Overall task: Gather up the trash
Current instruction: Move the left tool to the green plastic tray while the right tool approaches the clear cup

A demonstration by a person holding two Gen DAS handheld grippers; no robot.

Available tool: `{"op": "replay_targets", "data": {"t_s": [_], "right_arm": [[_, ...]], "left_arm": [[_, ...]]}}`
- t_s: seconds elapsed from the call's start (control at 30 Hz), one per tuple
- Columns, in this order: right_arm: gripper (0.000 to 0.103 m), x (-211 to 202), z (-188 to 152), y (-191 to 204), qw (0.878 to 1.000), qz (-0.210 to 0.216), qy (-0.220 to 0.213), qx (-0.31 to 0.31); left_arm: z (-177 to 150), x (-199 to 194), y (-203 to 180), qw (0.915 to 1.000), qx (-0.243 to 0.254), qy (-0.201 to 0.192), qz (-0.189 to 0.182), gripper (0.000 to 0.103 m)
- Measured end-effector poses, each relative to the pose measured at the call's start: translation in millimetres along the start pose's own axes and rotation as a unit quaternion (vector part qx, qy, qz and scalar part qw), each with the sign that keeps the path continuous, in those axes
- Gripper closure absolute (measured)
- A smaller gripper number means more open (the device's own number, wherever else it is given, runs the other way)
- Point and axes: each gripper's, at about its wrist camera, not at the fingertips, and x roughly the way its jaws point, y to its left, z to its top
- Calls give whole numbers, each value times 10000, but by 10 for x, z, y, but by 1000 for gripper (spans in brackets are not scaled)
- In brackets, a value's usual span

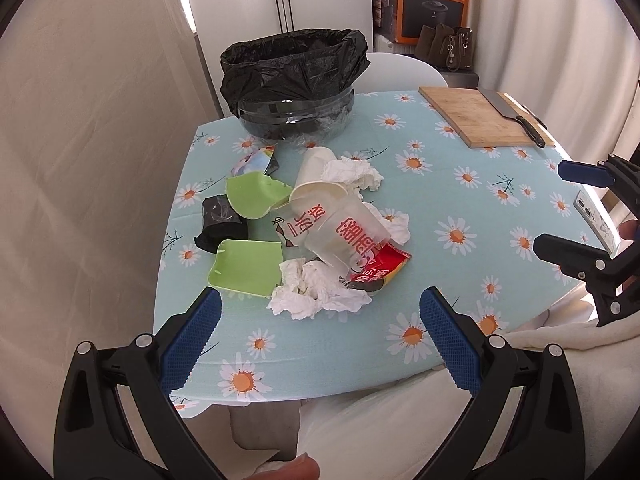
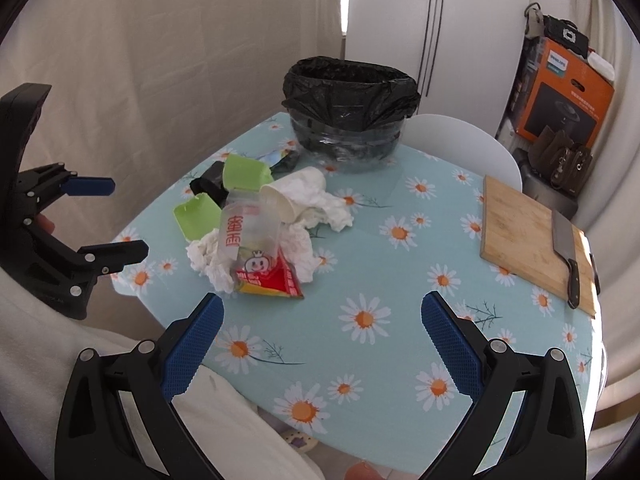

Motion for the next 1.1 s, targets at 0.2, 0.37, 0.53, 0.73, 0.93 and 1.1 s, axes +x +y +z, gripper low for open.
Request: {"op": "replay_targets", "data": {"t_s": [0.2,0.37,0.53,0.73,0.93,1.1], "right_arm": [[8,226,203,130,9995,236,208,86],[8,376,397,270,9989,320,332,120],[8,539,547,373,9981,352,484,166],[8,771,631,480,9961,345,770,253],[8,967,682,548,9935,346,1020,373],[8,1114,725,572,9917,322,1162,449]], "left_arm": [[-2,148,322,9997,-45,249,-40,6],[2,300,574,9992,-70,384,-31,6],[5,508,803,9985,-125,529,-65,6],[-15,804,1063,9963,-268,807,-95,6],[-21,1062,1267,9938,-348,1011,-298,6],[12,1273,1460,9907,-548,1187,-385,6]]}}
